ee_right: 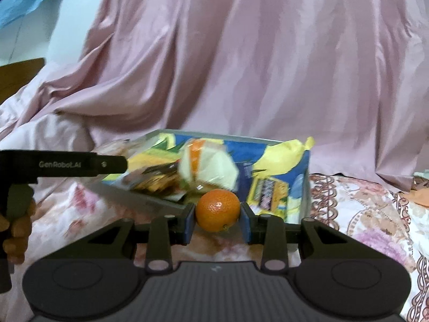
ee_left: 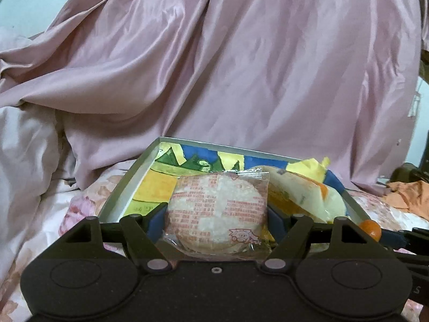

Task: Organize snacks
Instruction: 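Carry the pastry with the left gripper while the right carries the orange to the tray, then lower the pastry into the tray and open the left gripper while the right releases the orange, then withdraw both open grippers back from the tray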

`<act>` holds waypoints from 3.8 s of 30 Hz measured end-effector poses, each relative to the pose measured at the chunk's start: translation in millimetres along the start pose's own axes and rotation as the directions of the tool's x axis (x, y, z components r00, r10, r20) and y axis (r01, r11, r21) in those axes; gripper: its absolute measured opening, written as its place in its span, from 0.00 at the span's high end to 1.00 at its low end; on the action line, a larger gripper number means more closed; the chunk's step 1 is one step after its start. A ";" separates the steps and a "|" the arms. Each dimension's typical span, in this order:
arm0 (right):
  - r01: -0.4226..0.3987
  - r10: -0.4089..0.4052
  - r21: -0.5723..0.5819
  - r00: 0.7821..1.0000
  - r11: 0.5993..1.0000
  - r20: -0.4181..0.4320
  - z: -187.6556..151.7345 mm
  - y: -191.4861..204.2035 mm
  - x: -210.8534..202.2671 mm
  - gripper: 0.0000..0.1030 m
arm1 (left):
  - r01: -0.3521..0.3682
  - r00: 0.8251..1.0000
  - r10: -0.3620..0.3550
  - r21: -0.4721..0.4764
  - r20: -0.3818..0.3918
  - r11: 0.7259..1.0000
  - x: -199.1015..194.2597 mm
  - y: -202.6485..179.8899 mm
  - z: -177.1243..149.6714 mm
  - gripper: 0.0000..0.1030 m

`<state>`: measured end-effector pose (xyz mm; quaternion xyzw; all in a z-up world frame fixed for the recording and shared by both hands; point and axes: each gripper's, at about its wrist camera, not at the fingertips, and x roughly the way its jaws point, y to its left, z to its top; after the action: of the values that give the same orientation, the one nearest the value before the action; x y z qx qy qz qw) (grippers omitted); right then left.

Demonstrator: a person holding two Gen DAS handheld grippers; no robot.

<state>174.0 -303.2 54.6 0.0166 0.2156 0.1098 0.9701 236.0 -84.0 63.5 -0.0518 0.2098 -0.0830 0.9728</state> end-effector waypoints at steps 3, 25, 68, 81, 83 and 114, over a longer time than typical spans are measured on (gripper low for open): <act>0.021 -0.021 0.015 1.000 1.000 -0.003 3.6 -5.8 12.5 0.62 | -0.015 1.000 0.015 -0.004 -0.007 1.000 13.4 -2.1 3.9 0.25; 0.050 -0.050 0.015 0.999 0.999 -0.022 -0.5 -14.4 42.7 0.62 | -0.054 0.997 0.054 0.012 -0.056 0.998 54.0 -7.7 2.4 0.25; 0.071 -0.071 0.061 0.997 0.996 0.003 -0.2 -18.7 35.9 0.33 | -0.085 0.994 0.086 0.014 -0.071 0.996 45.0 -9.2 -4.6 0.01; 0.081 -0.088 0.106 0.994 0.991 0.058 3.7 -20.4 17.6 0.07 | -0.135 0.991 0.135 0.022 0.003 0.991 18.4 -10.8 -1.3 0.01; 0.084 -0.092 0.117 0.993 0.990 0.071 3.9 -20.4 12.7 0.03 | -0.140 0.990 0.140 0.019 0.009 0.990 13.1 -9.4 -0.6 0.01; 0.072 -0.090 0.105 0.980 0.992 0.178 -6.2 20.9 -67.4 0.00 | -0.187 0.978 0.187 -0.005 0.096 0.982 -109.2 8.1 -21.1 0.01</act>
<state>107.6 -297.8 78.5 0.0652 0.1316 0.0573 0.9875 130.3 -57.4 86.9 -0.0338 0.1666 0.0110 0.9854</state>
